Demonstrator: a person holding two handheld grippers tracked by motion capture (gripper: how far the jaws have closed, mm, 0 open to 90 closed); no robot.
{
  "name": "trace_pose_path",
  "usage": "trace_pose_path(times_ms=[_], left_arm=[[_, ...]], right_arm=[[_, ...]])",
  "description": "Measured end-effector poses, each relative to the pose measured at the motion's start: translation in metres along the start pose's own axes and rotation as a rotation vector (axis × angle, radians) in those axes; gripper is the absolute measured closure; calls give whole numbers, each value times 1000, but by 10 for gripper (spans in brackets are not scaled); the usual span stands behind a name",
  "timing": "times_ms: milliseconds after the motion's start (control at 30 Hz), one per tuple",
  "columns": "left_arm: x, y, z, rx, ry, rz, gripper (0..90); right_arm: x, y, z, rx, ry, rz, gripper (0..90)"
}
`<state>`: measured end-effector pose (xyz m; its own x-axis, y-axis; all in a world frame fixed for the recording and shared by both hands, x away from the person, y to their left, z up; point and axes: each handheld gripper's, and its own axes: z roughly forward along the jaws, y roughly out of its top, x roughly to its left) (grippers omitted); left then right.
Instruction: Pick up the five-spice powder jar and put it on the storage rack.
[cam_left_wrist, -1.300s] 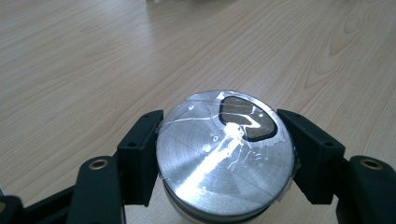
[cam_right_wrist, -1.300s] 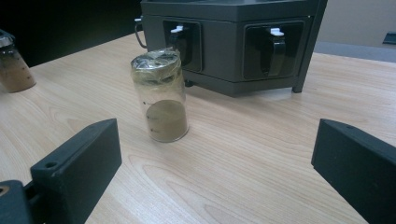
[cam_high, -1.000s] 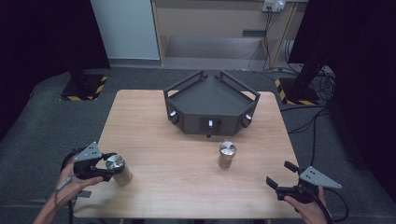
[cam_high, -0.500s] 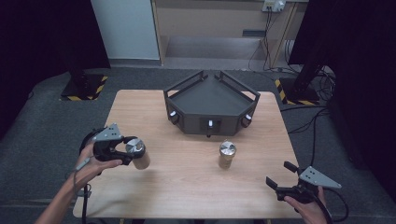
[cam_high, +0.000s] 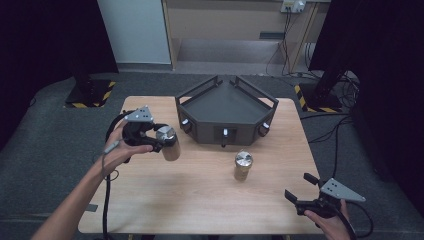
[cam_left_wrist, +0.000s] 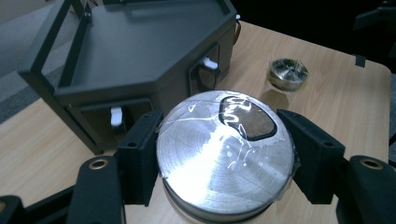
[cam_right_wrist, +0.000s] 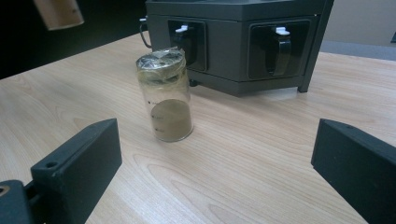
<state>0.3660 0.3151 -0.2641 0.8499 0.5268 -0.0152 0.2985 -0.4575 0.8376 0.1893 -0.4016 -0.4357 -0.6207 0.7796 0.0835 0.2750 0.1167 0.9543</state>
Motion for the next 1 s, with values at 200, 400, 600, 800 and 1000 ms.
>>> trace_pose_path(times_ms=[200, 400, 600, 800, 1000], left_arm=[[5, 38, 16, 28, -19, 33, 338], [9, 69, 32, 28, -25, 43, 338], [14, 96, 47, 34, -10, 61, 338], [21, 115, 66, 32, 30, 48, 338], [30, 117, 88, 10, 57, 0, 338]], right_arm=[[-1, 0, 0, -1, 4, 1, 23], [-1, -1, 0, -3, 8, -1, 23], [-1, -1, 0, -6, 9, 1, 22], [-2, -1, 0, -6, 12, 2, 22], [-2, -1, 0, -8, 10, 5, 23]])
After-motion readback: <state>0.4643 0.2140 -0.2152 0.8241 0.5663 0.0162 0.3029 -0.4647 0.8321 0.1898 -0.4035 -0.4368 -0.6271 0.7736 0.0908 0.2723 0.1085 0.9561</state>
